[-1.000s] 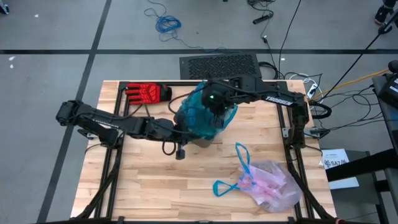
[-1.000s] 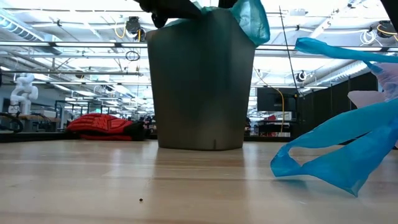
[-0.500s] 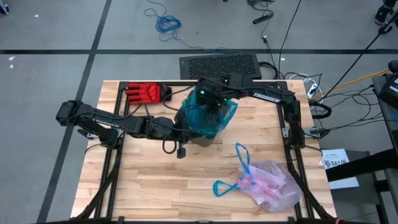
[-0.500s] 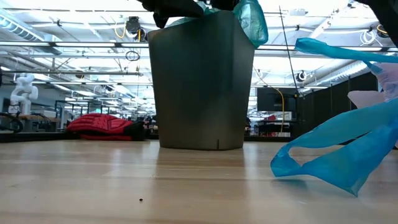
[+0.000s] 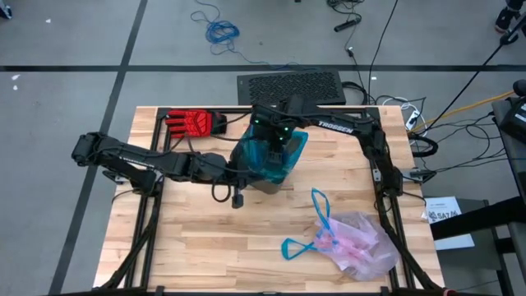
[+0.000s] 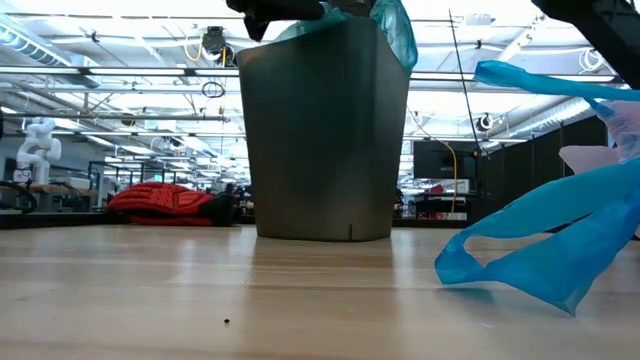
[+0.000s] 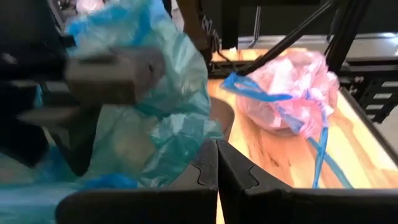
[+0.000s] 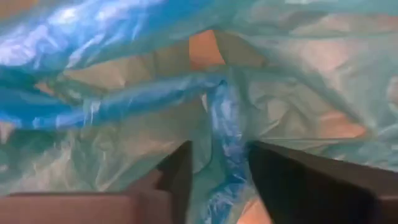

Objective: Place trash/remove bag and relplace
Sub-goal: Insert the blue trash bag into the black trash bin

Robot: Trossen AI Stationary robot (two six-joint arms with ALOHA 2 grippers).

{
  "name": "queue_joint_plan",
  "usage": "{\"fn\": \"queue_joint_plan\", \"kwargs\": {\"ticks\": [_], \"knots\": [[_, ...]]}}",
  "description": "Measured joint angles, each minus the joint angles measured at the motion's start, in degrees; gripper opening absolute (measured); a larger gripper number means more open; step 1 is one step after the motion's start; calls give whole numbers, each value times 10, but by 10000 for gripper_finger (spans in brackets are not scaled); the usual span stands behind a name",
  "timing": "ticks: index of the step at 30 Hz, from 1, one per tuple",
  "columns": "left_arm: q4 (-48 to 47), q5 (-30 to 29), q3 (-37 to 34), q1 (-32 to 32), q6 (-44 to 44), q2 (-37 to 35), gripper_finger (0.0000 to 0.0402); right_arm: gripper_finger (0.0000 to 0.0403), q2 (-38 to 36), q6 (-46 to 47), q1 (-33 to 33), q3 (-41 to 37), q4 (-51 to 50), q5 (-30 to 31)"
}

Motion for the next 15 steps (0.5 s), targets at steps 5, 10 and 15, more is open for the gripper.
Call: {"fn": "queue_joint_plan", "kwargs": {"ticks": [5, 10, 15], "knots": [[0, 0, 0, 0, 0, -28, 0, 17, -13, -13, 14, 0, 10, 55], [9, 0, 0, 1, 1, -38, 0, 6, -56, -14, 28, 0, 26, 113], [36, 0, 0, 1, 15, -37, 0, 1, -97, -26, 49, 0, 71, 171]]}}
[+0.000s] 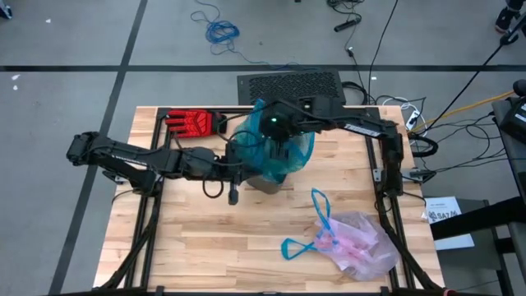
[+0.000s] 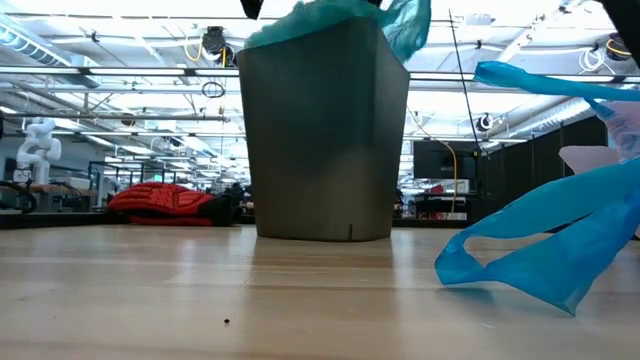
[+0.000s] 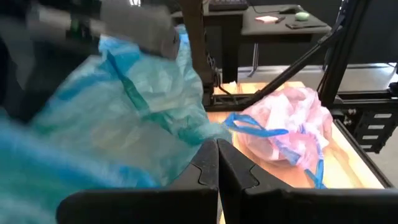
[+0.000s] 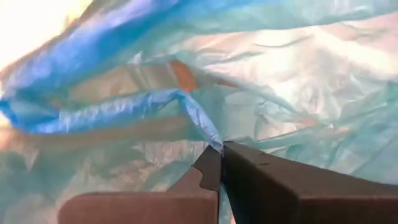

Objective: Place trash/remove bag and relplace
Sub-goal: Insert the blue trash bag into the black trash bin

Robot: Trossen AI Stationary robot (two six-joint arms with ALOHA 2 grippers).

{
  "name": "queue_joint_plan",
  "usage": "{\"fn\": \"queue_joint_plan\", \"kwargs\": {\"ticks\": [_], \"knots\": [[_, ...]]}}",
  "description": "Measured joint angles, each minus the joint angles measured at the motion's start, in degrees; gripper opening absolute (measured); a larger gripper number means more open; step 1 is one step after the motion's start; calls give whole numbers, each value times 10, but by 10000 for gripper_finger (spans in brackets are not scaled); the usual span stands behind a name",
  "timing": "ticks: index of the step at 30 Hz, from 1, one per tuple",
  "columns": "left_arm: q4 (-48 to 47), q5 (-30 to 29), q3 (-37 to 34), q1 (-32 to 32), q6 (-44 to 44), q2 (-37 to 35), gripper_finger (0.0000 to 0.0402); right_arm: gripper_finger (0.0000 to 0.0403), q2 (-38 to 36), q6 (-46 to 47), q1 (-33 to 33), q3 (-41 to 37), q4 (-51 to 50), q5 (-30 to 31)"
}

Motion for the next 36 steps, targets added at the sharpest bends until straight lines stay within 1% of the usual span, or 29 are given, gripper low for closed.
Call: {"fn": "queue_joint_plan", "kwargs": {"ticks": [6, 10, 14, 16, 23, 26, 29, 36], "knots": [[19, 0, 0, 1, 6, 3, 0, 0, -19, -17, 19, 0, 43, 39], [22, 0, 0, 5, 7, 24, 0, 0, -17, -22, 19, 0, 46, 42], [25, 0, 0, 13, 4, 55, 0, 0, -14, -32, 19, 0, 64, 80], [27, -2, 0, 20, 2, 71, 0, 0, -17, -34, 21, 0, 73, 84], [44, -55, 0, 34, 1, 93, 0, 0, -18, -36, 36, 0, 65, 83], [44, -74, 0, 35, 1, 93, 0, 0, -18, -31, 38, 0, 61, 81], [37, -76, 0, 29, 1, 83, 0, 0, -18, -12, 37, 0, 39, 81], [21, -72, 0, -25, 20, 7, 0, 0, -18, 18, 46, -31, 17, 81]]}}
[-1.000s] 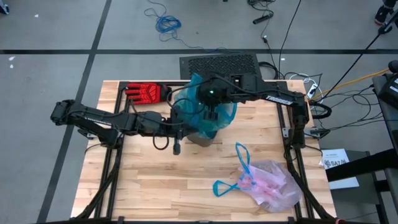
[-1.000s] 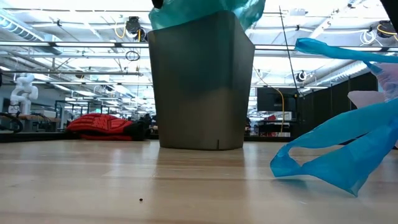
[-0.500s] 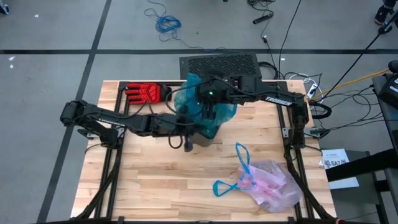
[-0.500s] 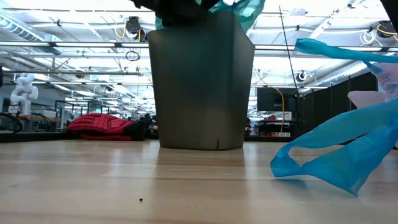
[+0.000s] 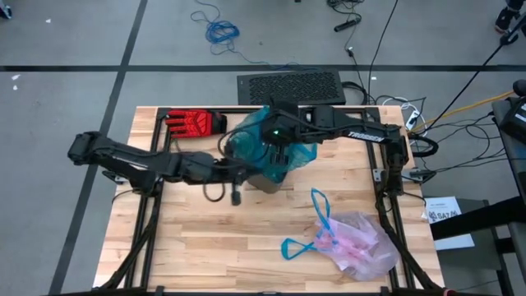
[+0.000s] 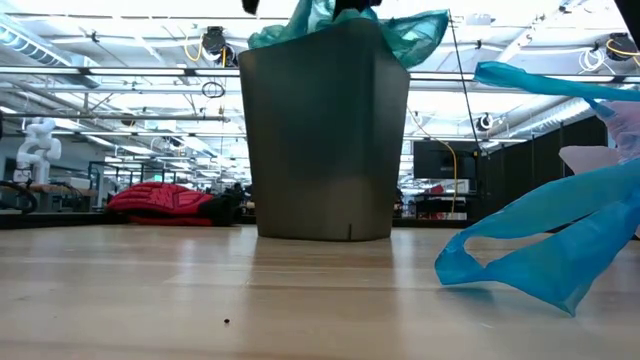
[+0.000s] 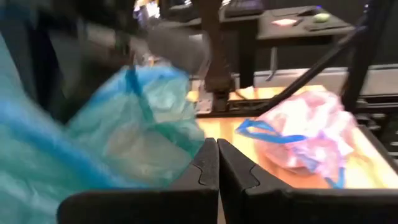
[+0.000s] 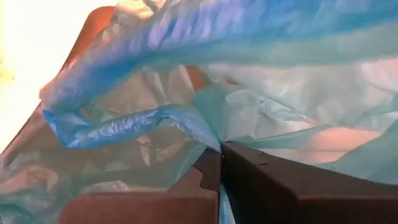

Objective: Place trash/remove bag and relplace
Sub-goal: Insert the blue trash bag into the black trash bin

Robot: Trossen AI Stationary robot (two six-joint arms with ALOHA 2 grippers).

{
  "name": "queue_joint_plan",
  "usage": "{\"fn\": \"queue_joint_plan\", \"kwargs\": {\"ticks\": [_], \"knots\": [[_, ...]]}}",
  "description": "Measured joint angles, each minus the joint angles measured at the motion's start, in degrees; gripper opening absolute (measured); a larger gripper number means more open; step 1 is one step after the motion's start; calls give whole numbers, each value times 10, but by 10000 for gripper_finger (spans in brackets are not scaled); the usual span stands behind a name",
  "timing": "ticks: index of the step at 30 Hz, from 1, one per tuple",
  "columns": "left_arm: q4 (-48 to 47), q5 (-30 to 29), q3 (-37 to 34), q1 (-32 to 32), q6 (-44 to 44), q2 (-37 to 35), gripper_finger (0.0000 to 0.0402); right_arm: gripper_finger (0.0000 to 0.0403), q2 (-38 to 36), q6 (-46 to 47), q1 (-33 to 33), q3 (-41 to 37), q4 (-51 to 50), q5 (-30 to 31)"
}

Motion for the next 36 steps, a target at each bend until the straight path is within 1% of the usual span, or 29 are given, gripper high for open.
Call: {"fn": "queue_joint_plan", "kwargs": {"ticks": [3, 6, 10, 14, 17, 23, 24, 27, 29, 34, 36], "knots": [[-24, -4, 0, -17, 1, -31, 0, 0, 0, -1, 10, -10, 5, 3], [-37, -34, 0, -20, -2, -49, 0, 0, 0, -2, 20, -16, 27, 4], [-33, -77, 0, -10, -4, -50, 0, 0, 0, -5, 36, -18, 37, 4], [-32, -81, 0, 0, -3, -50, 13, 0, 0, -6, 49, -18, 38, 9], [-34, -82, 0, 0, 12, -56, 39, 0, 0, -6, 56, -18, 35, 33], [-31, -88, 0, -13, 16, -88, 110, 0, 0, -6, 58, -18, 33, 35], [-31, -97, 0, -16, 16, -93, 122, 0, 0, -6, 58, -18, 32, 35], [-29, -157, 0, -21, 16, -102, 153, 0, 0, -6, 58, -18, 32, 35], [-29, -185, 0, -21, 15, -102, 170, 0, 0, -6, 58, -18, 32, 35], [3, -186, 0, -19, 12, -79, 202, 0, 0, -6, 58, -18, 42, 35], [9, -197, 0, -13, 15, -66, 211, 0, 0, -6, 58, -18, 48, 35]]}}
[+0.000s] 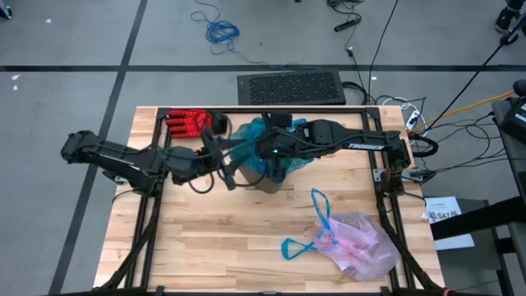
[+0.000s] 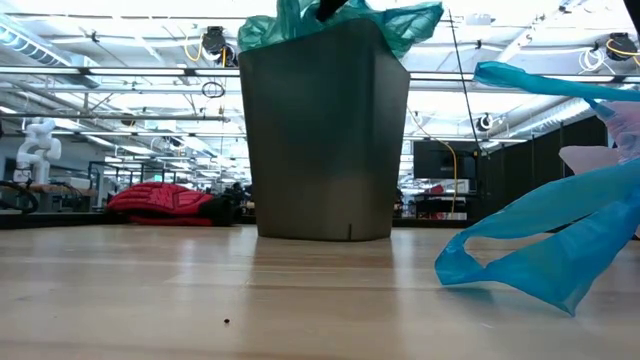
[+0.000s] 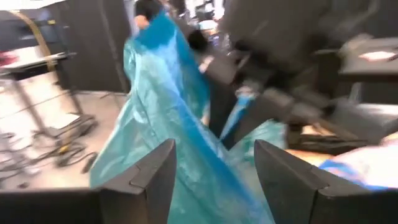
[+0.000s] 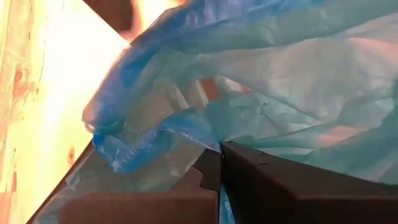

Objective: Place trash/remove bag and relplace
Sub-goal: Insert the blue trash bag into the black trash bin

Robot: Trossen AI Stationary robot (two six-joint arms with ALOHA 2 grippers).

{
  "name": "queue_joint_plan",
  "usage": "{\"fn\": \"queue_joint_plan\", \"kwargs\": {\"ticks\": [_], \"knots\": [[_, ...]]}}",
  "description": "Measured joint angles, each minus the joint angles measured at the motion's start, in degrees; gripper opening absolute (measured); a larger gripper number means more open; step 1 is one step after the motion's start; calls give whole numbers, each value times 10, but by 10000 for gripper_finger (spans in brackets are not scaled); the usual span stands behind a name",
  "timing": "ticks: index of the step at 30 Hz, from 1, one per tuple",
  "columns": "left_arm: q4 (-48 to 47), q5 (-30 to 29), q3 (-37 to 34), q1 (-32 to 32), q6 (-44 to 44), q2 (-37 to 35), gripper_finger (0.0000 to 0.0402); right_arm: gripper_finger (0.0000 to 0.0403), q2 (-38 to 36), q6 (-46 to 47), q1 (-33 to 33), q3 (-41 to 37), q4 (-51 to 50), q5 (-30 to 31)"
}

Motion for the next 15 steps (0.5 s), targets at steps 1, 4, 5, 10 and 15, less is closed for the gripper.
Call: {"fn": "queue_joint_plan", "kwargs": {"ticks": [1, 4, 5, 10, 15], "knots": [[-2, -11, 0, 6, 1, 6, 214, 0, 0, 0, 0, 0, 2, 0], [-7, -23, 0, 28, -3, 18, 216, 0, 0, -4, 2, 0, 7, 0], [-7, -24, 0, 34, -4, 21, 214, 0, 0, -4, 3, 0, 7, 0], [-7, -57, 0, 42, 10, 18, 155, 0, 0, 9, 21, 0, -10, 0], [-8, -64, 0, 42, 51, 2, 30, 0, -1, 19, 57, -25, -15, 97]]}}
